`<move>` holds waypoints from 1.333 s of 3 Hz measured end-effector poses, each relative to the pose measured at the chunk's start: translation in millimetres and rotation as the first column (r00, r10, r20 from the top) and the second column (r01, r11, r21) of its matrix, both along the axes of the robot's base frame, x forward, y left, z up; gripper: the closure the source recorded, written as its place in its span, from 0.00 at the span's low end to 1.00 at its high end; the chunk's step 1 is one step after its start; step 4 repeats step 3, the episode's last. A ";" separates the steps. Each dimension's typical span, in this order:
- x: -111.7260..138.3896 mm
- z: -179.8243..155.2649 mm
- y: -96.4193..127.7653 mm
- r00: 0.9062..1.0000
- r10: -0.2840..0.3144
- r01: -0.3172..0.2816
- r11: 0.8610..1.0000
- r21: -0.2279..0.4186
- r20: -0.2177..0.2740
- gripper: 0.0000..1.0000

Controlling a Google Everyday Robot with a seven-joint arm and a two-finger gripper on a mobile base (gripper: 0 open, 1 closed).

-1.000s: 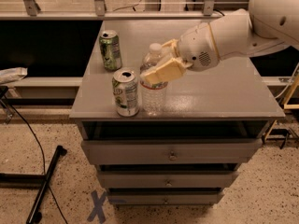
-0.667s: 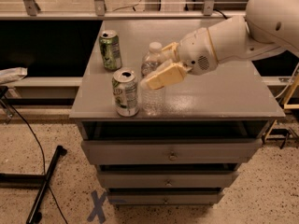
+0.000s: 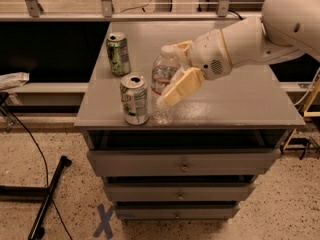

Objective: Move water bottle near 7up can

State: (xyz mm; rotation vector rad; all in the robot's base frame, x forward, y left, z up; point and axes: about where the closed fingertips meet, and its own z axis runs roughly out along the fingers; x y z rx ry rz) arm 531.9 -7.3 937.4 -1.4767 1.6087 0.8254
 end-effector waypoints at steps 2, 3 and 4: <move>2.9 55.8 -58.9 0.988 -0.061 0.067 0.997 -0.032 0.142 0.00; 3.8 63.3 -64.5 0.985 -0.070 0.076 0.997 -0.031 0.160 0.00; 3.8 63.3 -64.5 0.985 -0.070 0.076 0.997 -0.031 0.160 0.00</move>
Offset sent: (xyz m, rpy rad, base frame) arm 0.0046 -0.1193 0.1051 -0.0573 -0.2656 -0.1519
